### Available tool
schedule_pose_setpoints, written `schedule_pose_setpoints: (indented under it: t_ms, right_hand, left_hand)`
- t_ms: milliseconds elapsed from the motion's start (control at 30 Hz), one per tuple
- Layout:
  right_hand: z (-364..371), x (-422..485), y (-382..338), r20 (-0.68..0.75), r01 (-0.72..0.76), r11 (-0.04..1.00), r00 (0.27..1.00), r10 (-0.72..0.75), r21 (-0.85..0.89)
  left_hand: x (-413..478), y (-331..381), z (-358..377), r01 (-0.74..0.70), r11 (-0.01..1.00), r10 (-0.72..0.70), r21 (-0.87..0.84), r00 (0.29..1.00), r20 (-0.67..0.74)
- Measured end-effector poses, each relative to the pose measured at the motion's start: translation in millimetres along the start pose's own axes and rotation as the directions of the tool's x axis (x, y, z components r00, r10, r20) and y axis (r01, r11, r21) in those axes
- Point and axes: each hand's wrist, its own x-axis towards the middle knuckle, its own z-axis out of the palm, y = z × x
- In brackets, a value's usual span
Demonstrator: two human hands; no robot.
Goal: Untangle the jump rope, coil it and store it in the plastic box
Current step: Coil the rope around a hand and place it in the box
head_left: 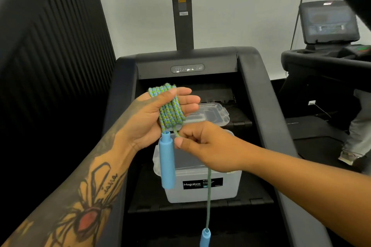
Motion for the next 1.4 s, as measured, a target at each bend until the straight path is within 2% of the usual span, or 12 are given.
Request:
schedule_pose_setpoints:
  t_ms: [133,267,367,467,633,833,967,1033,1167,1267,1400]
  right_hand:
    - [-16,-2,-23,-0.025,0.081,0.989,0.996,-0.085,-0.122]
    - [-40,6,-40,-0.111,0.127,0.951,0.980,-0.164,-0.283]
    - [-55,13,-46,-0.149,0.129,0.934,0.971,-0.187,-0.332]
    - [-64,22,-42,-0.187,0.147,0.920,0.956,-0.226,-0.363]
    - [-61,30,-23,-0.215,0.159,0.987,0.963,-0.163,-0.038]
    - [-50,36,-6,-0.230,0.146,0.938,0.970,-0.074,0.313]
    - [-37,39,5,-0.256,0.124,0.929,0.966,-0.032,0.349]
    - [-27,36,11,-0.218,0.075,0.935,0.976,0.002,0.346]
    - [-1,19,17,-0.054,-0.059,0.992,0.996,0.065,0.113]
    - [11,4,15,0.042,-0.046,0.998,0.998,0.047,-0.042]
    - [4,-11,-8,0.064,0.040,0.987,0.998,-0.030,-0.153]
  left_hand:
    - [-1,0,0,0.068,0.993,-0.072,0.099,0.997,0.031]
    - [-4,1,2,0.186,0.982,-0.190,0.035,0.961,0.203]
    - [-5,2,3,0.179,0.982,-0.188,0.060,0.931,0.314]
    - [-9,3,4,0.125,0.981,-0.170,0.147,0.918,0.357]
    - [-13,4,5,0.123,0.969,-0.192,0.215,0.920,0.340]
    - [-10,2,6,0.148,0.975,-0.199,0.163,0.910,0.364]
    - [-10,3,8,0.147,0.978,-0.194,0.149,0.903,0.383]
    - [-8,4,9,0.124,0.988,-0.150,0.096,0.921,0.359]
    - [-2,7,7,0.046,0.999,-0.043,-0.004,0.966,0.255]
    - [1,7,2,0.026,1.000,-0.026,0.008,0.984,0.174]
    - [-1,2,-5,0.077,0.996,-0.083,0.042,0.980,0.180]
